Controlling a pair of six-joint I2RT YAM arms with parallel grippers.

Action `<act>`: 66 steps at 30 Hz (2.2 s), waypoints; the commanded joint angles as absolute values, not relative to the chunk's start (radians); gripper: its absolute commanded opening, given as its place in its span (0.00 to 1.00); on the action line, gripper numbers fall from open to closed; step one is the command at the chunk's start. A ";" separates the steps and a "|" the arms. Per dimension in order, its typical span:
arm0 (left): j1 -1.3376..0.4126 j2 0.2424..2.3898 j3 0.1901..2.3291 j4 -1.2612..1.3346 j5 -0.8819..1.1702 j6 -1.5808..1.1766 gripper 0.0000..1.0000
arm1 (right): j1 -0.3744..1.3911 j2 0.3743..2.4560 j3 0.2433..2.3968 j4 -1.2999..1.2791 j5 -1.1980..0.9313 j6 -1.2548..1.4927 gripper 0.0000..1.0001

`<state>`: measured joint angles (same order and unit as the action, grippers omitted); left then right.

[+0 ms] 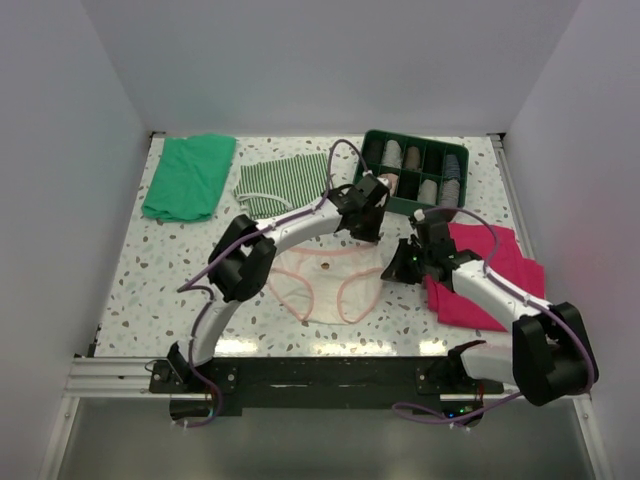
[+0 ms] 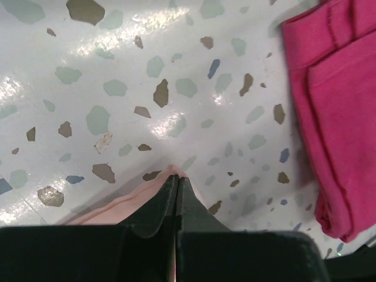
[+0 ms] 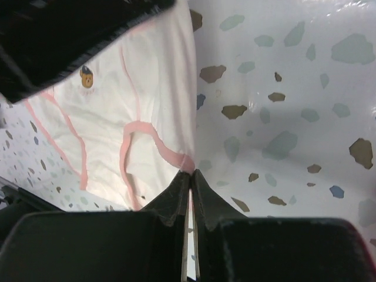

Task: Roll the underwear
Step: Fold the underwear at the center of the board.

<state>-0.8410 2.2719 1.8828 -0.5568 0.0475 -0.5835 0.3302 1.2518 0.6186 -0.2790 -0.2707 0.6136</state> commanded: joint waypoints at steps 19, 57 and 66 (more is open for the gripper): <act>-0.825 1.991 1.723 -0.453 0.003 -0.569 0.00 | 0.592 1.187 0.756 -0.396 -0.098 0.696 0.04; -0.466 1.741 1.253 -0.293 0.169 -0.463 0.00 | 0.925 1.772 1.314 -0.385 -0.060 0.798 0.04; -0.428 1.770 1.235 -0.276 0.155 -0.456 0.00 | 0.927 1.881 1.371 -0.333 -0.071 0.811 0.04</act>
<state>-0.4557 1.7599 1.2358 -0.3531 0.1623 -0.4835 0.9115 1.8622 1.3144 -0.3672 -0.0433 0.7872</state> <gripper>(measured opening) 0.015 0.043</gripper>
